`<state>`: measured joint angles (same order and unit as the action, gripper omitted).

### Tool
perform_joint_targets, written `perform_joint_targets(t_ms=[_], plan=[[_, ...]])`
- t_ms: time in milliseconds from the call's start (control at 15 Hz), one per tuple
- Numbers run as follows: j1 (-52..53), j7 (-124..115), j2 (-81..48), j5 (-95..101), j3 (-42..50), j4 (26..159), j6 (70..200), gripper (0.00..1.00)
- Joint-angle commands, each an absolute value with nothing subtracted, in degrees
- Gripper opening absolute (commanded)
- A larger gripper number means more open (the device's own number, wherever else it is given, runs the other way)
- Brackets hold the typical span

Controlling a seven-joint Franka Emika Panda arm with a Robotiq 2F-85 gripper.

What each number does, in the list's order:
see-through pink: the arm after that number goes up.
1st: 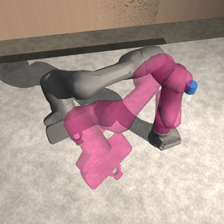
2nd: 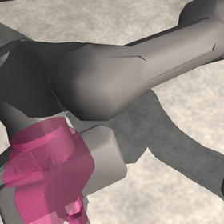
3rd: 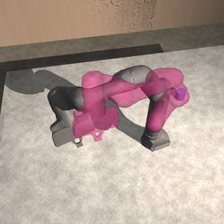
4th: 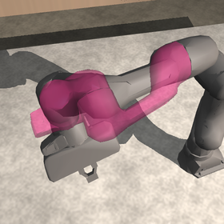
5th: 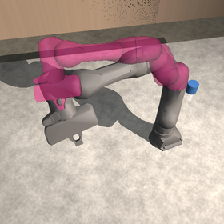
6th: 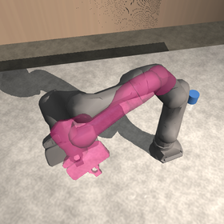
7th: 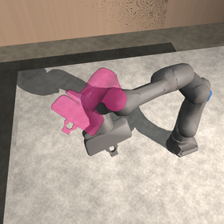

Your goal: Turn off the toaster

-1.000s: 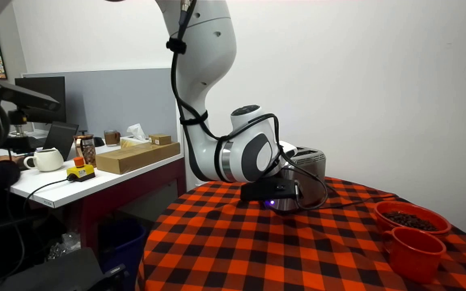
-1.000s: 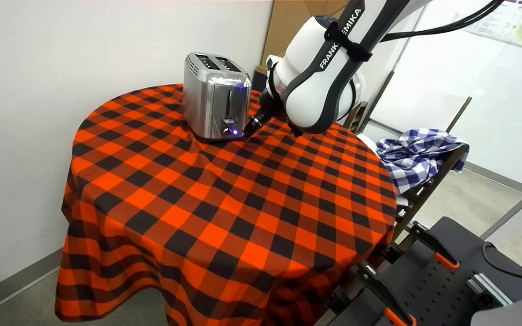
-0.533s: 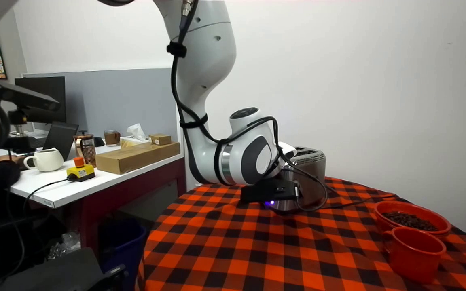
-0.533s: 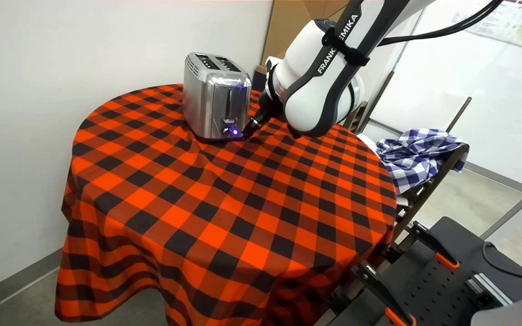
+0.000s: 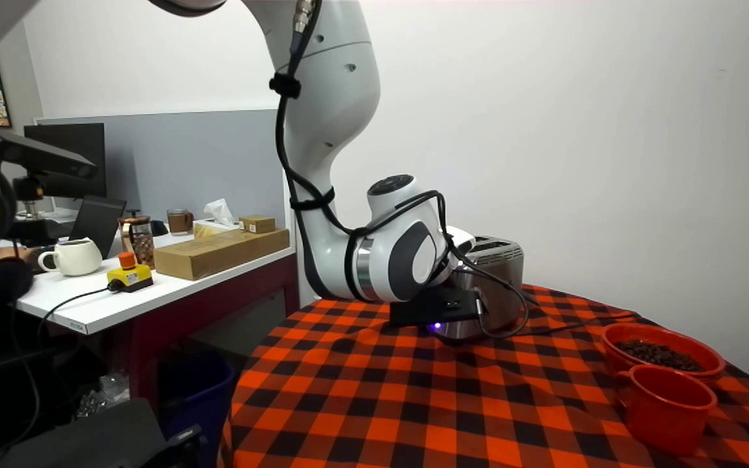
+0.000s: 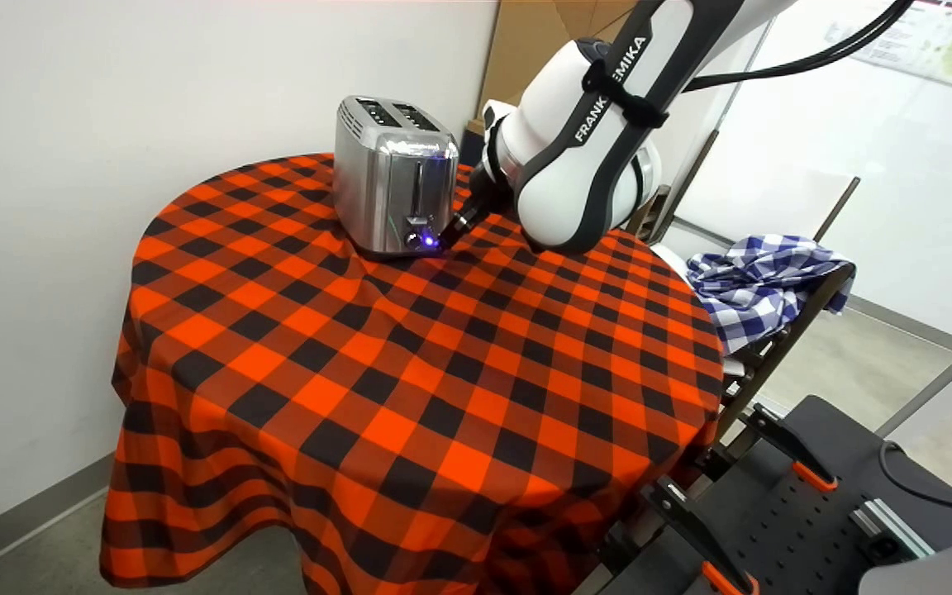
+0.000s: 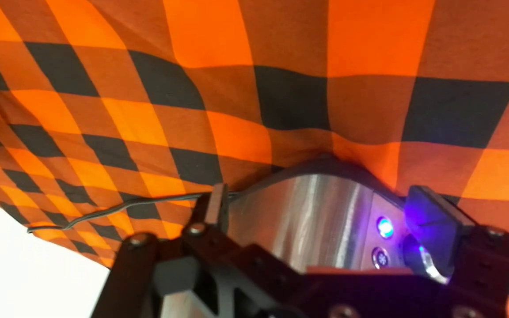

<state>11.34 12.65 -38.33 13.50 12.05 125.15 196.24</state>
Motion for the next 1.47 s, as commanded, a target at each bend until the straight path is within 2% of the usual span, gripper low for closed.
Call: perform_joint_targets(t_ms=[0,1400], plan=[[11.9,14.7,-39.8,12.0,12.5,124.1,199.1,1.0],[11.9,17.3,-42.4,11.2,12.6,121.2,202.4,1.0]])
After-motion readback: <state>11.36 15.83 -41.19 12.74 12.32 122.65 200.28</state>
